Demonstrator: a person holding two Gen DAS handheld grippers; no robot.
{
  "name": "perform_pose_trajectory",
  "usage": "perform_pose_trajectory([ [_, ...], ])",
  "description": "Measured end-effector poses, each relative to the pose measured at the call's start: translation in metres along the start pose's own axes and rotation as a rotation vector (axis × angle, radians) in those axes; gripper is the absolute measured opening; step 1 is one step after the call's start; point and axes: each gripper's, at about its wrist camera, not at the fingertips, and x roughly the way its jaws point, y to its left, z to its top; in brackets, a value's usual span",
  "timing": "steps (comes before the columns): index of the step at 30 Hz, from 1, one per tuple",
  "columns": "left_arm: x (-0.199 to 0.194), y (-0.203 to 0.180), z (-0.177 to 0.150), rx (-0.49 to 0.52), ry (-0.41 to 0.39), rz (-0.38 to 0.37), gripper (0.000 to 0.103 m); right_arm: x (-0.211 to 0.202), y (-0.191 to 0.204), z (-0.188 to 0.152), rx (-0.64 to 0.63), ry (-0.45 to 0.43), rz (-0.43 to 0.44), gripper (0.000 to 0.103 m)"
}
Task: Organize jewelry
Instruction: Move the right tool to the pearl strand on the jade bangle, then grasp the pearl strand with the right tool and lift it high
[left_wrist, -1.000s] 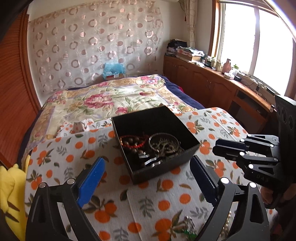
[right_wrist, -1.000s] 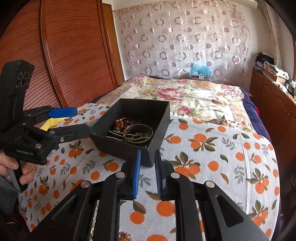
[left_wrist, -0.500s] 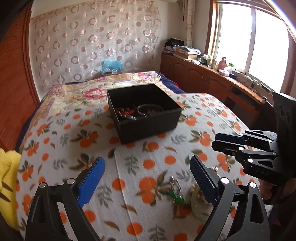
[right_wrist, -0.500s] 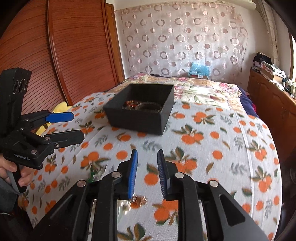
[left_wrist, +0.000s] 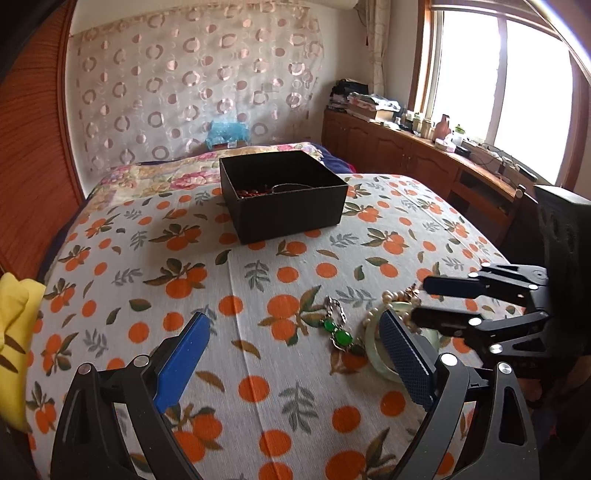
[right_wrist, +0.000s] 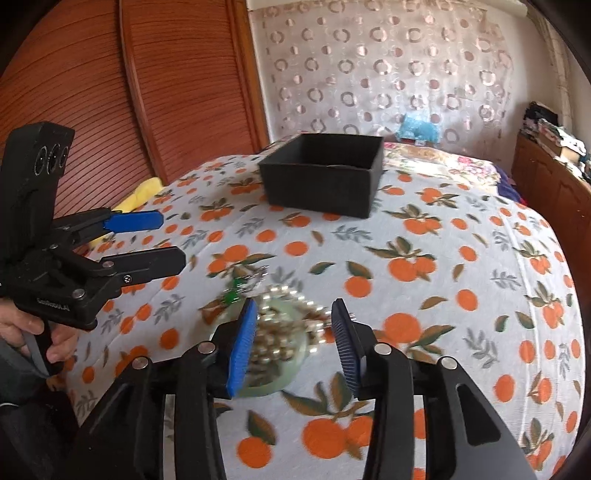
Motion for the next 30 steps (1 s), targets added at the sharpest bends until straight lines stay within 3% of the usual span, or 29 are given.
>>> perform_pose_trajectory([
  [5, -0.005, 0.000, -0.003, -0.001, -0.005, 0.002, 0.089, 0.016, 0.000, 0.002, -0.011, 0.088, 0.000, 0.047],
  [9, -0.007, 0.000, -0.004, -0.006, -0.011, 0.005, 0.089, 0.018, 0.000, 0.004, -0.010, 0.093, 0.001, 0.049],
  [11, -0.008, 0.000, -0.006, -0.010, -0.010, 0.001, 0.089, 0.016, -0.002, 0.005, -0.003, 0.087, 0.018, 0.040],
  [18, -0.007, -0.001, -0.009, -0.006, -0.002, 0.000, 0.089, 0.020, -0.012, 0.013, 0.038, 0.075, 0.043, 0.030],
  [21, -0.006, -0.002, -0.010, -0.007, -0.002, 0.001, 0.089, 0.014, -0.011, 0.016, 0.042, 0.045, 0.035, 0.017],
  [28, -0.003, -0.005, -0.015, -0.001, 0.007, -0.004, 0.089, 0.000, -0.014, 0.024, 0.036, -0.013, 0.026, 0.015],
  [30, -0.001, -0.006, -0.015, -0.001, 0.013, -0.007, 0.089, -0.008, -0.015, 0.028, 0.039, -0.040, 0.027, 0.000],
])
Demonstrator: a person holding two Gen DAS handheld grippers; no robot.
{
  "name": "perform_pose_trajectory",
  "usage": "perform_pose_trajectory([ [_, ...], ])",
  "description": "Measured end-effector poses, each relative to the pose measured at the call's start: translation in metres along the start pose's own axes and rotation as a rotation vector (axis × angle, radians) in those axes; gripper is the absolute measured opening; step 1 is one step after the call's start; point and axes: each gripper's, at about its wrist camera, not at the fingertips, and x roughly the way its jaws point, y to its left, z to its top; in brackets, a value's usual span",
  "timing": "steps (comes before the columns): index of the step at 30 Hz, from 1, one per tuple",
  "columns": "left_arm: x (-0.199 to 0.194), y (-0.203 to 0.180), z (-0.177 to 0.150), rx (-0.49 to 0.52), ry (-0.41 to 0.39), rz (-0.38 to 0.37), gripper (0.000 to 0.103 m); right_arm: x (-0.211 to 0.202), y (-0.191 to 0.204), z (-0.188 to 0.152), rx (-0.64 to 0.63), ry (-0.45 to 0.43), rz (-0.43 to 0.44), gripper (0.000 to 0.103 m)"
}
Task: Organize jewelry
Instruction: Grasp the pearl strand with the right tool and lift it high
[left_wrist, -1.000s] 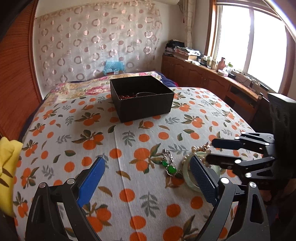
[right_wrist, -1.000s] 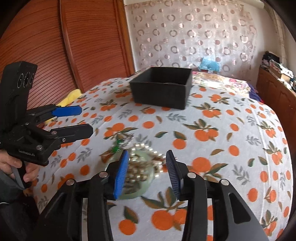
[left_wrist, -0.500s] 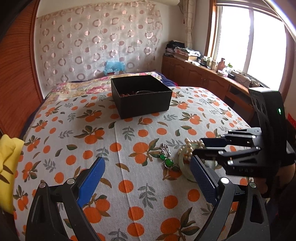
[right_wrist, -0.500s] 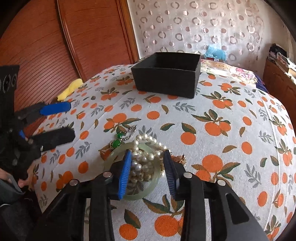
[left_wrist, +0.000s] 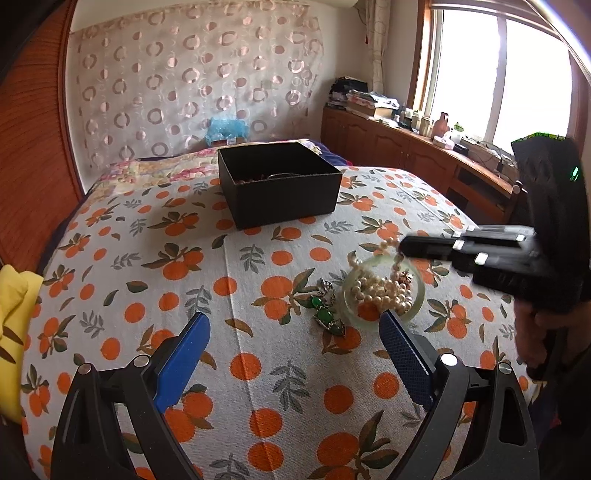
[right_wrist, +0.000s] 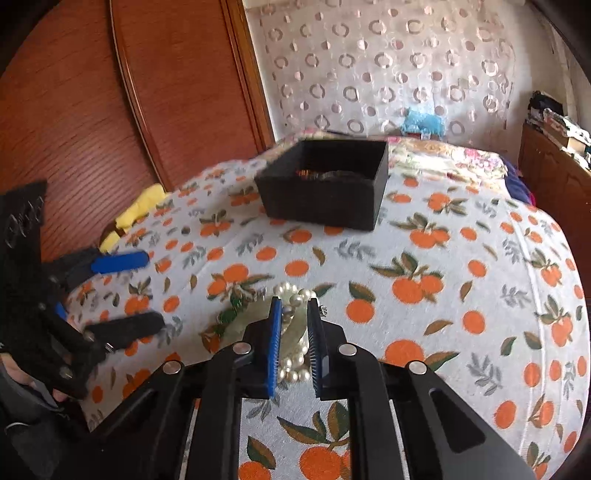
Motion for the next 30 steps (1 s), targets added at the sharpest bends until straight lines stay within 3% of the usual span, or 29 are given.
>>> perform_pose_trajectory([
  [14, 0.002, -0.002, 0.001, 0.005, 0.003, -0.003, 0.089, 0.003, 0.005, -0.006, -0.021, 0.029, -0.021, 0.003],
  [15, 0.002, -0.002, 0.001, 0.005, 0.003, -0.003, 0.089, 0.005, 0.009, -0.009, -0.027, 0.038, -0.007, 0.005],
  [17, 0.002, -0.003, 0.001, 0.004, 0.002, -0.002, 0.089, 0.009, 0.015, -0.013, -0.040, 0.056, 0.008, 0.027],
  [19, 0.002, -0.003, 0.001, 0.002, 0.002, -0.003, 0.089, 0.014, 0.021, -0.017, -0.056, 0.085, 0.017, 0.030],
  [28, 0.003, -0.002, -0.001, -0.001, 0.001, -0.002, 0.089, 0.037, 0.029, -0.015, -0.106, 0.163, -0.029, 0.028],
  [29, 0.003, -0.001, -0.001, -0.001, -0.001, -0.002, 0.089, 0.038, 0.028, -0.015, -0.105, 0.163, -0.035, 0.012],
  [30, 0.003, 0.000, -0.001, -0.003, -0.001, -0.003, 0.089, 0.038, 0.027, -0.015, -0.098, 0.166, -0.024, 0.009],
])
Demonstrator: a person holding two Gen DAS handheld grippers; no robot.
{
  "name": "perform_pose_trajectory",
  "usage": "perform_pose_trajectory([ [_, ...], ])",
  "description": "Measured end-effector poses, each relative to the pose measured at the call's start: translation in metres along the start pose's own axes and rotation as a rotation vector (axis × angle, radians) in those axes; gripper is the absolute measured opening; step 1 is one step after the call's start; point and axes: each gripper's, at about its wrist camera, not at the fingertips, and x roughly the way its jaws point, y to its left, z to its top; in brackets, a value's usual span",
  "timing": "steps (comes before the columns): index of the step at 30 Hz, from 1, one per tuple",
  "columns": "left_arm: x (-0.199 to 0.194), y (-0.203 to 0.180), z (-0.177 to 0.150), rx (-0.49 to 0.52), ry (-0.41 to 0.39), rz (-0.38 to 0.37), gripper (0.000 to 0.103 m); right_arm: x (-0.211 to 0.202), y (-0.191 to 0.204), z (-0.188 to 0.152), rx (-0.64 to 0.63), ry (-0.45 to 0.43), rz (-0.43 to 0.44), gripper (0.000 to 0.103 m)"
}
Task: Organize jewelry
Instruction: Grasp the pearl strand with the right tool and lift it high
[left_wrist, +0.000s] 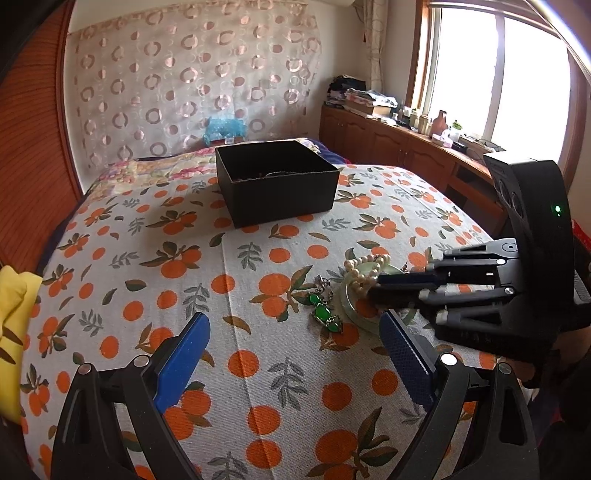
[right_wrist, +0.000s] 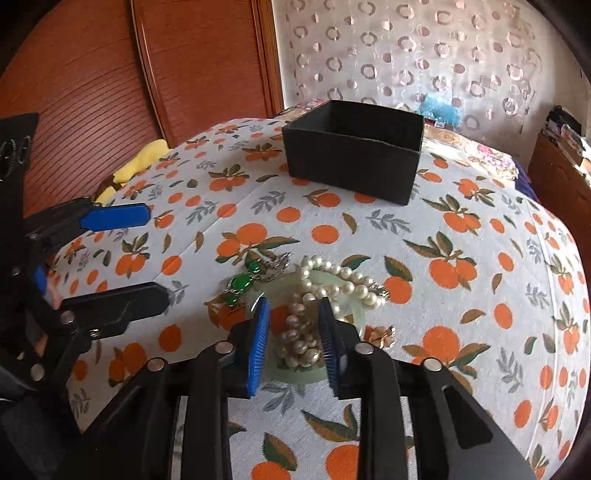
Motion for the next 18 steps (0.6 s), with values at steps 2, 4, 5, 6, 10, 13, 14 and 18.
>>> perform_pose_trajectory([
  [2, -0.001, 0.002, 0.001, -0.001, 0.002, -0.001, 0.089, -0.003, -0.003, -0.001, 0.008, -0.012, 0.007, 0.008],
  [4, -0.001, 0.003, 0.001, -0.003, 0.004, -0.002, 0.089, -0.011, -0.007, 0.000, 0.017, -0.040, 0.007, 0.008],
  [5, -0.001, 0.003, 0.001, -0.003, 0.006, -0.003, 0.089, -0.019, -0.010, 0.001, 0.027, -0.064, 0.006, 0.008],
  [6, -0.001, 0.002, 0.001, -0.003, 0.007, -0.004, 0.089, -0.024, -0.012, 0.003, 0.029, -0.081, -0.003, 0.008],
  [10, 0.001, -0.003, 0.002, 0.013, 0.015, -0.012, 0.089, -0.061, -0.023, 0.016, 0.036, -0.184, -0.046, 0.008],
  [13, 0.003, -0.009, 0.003, 0.030, 0.024, -0.023, 0.089, -0.084, -0.032, 0.025, 0.040, -0.243, -0.063, 0.008],
  [14, 0.004, -0.011, 0.004, 0.036, 0.027, -0.028, 0.089, -0.093, -0.035, 0.029, 0.039, -0.262, -0.071, 0.008],
  [18, 0.010, -0.022, 0.009, 0.065, 0.040, -0.050, 0.089, -0.119, -0.045, 0.041, 0.034, -0.314, -0.104, 0.008],
])
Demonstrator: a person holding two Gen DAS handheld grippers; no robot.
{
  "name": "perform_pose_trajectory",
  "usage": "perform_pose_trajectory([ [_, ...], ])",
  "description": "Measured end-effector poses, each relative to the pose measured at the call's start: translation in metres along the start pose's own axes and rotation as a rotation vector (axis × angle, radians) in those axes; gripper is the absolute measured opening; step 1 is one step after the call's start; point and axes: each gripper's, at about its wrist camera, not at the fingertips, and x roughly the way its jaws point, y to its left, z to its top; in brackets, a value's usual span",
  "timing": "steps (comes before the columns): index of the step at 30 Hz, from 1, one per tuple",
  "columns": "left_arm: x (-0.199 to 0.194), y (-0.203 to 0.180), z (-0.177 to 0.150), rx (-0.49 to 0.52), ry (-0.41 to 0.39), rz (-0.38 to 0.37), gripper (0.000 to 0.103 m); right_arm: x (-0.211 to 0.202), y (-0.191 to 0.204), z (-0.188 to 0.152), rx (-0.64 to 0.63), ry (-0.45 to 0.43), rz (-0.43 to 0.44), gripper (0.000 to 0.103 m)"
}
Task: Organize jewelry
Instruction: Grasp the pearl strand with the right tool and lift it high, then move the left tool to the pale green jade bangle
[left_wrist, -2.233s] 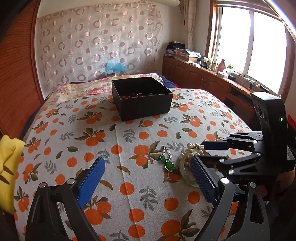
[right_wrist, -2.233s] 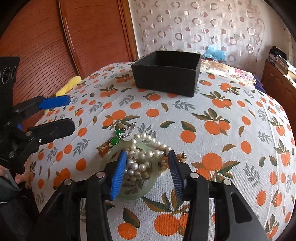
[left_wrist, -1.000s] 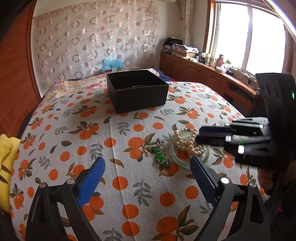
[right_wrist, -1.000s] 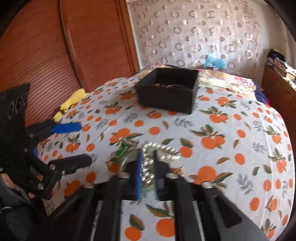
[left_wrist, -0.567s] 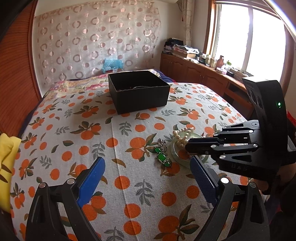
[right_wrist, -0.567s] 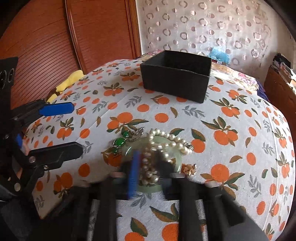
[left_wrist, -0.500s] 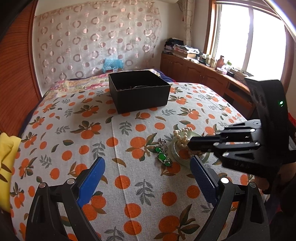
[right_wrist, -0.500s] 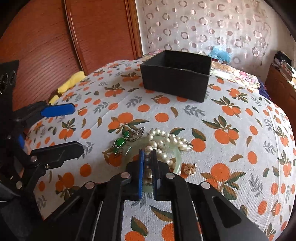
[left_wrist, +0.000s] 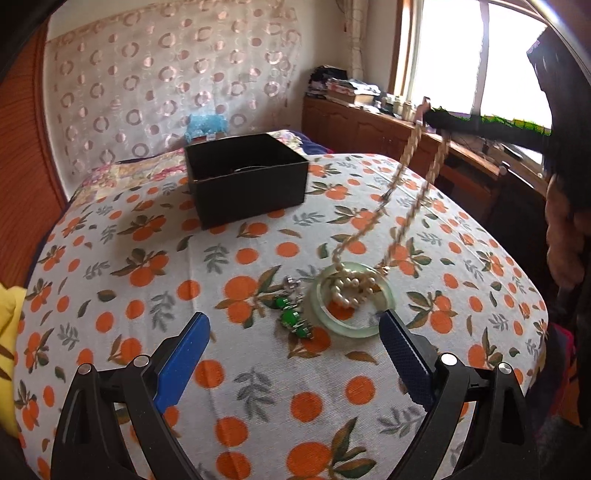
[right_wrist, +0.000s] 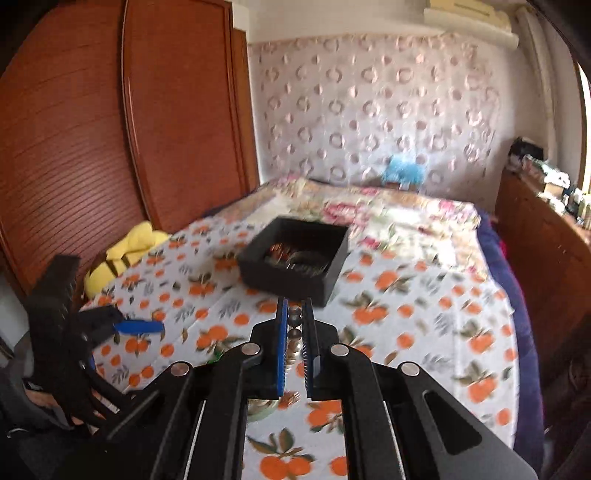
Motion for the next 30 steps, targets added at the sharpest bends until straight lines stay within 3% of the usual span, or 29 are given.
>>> perform_pose_trajectory([
  [12, 0.020, -0.018, 0.012, 0.042, 0.037, -0.027, 0.089, -0.056, -0.030, 0.032, 0.013, -0.135, -0.069, 0.008],
  [21, 0.046, -0.042, 0.020, 0.130, 0.101, -0.050, 0.089, -0.045, -0.050, 0.012, 0.048, -0.077, -0.091, 0.008],
  [25, 0.066, -0.044, 0.019, 0.163, 0.158, -0.021, 0.089, -0.032, -0.054, -0.002, 0.059, -0.039, -0.091, 0.008],
  [30, 0.069, -0.045, 0.019, 0.179, 0.149, -0.012, 0.087, -0.020, -0.050, -0.010, 0.058, -0.014, -0.085, 0.008],
])
